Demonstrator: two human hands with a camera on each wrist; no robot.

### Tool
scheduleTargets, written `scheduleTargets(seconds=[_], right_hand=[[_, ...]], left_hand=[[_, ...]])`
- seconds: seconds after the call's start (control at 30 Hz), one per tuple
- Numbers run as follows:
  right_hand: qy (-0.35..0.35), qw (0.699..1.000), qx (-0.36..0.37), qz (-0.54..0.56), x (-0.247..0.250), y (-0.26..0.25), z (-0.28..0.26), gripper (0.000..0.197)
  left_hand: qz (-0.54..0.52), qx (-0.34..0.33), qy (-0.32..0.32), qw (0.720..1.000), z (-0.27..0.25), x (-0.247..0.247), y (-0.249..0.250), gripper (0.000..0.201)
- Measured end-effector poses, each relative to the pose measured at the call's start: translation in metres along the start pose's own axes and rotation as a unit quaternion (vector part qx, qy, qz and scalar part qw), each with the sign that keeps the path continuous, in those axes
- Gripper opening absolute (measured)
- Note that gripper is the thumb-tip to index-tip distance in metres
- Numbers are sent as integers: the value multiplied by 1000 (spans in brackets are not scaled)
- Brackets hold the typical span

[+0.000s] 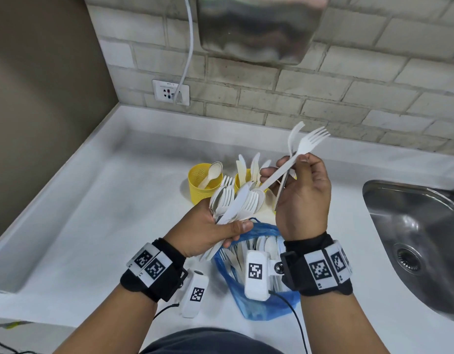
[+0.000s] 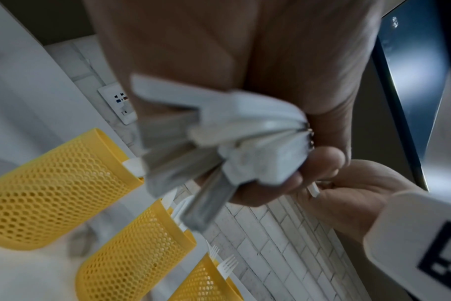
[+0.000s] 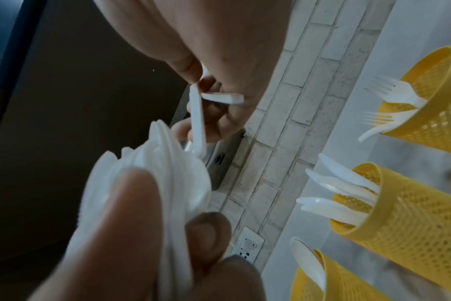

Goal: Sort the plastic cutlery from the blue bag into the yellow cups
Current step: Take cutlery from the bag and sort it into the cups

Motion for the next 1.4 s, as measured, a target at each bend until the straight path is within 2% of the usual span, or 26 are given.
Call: scheduleTargets(seconds=[0.13,0.47,0.57,0.7,0.8,0.93,1.07,1.1,1.17,1.33,1.4], right_hand=[[2,999,38,-39,8,0,8,15],[-53,980,43,-186,11,19,4,21],[-39,981,-5,-190,12,26,5,21],[-57,982,-72,-167,12,29,3,32],[-61,988,-63,-130,9,25,1,29],[-72,989,-38,-121,4,12,-7,15],[-142,957,37,-249,-7,6,-25,10],[-158,948,42,-275,-9,10,-28,11],[-179,934,41,-307,-10,16,-30,17],[-199,919,35,-339,-9,15,-30,22],[-204,918,27,-339,-9,14,-31,24]], left_hand=[[11,-1,-2,1000,0,1,0,19],[28,-2,28,999,1,8,2,20],[12,-14,36,999,1,9,5,6],[-16,-36,64,997,2,11,9,15],[-26,-47,80,995,4,13,10,10],[1,-64,123,990,5,17,9,12],[10,-76,154,985,8,18,11,5],[5,-84,150,985,8,17,12,2],[3,-88,145,985,7,14,15,11],[18,-80,127,989,6,15,15,9],[31,-73,123,989,5,16,12,16]])
Point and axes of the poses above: each hand's wrist, its own z-axis towards the middle knuckle, its own x-axis out of the back of the hand, y = z × x, the point moved 3 cm from there along z, towards the middle knuckle, and after that the axes turned 3 degrees about y, right-handed, at the moved point
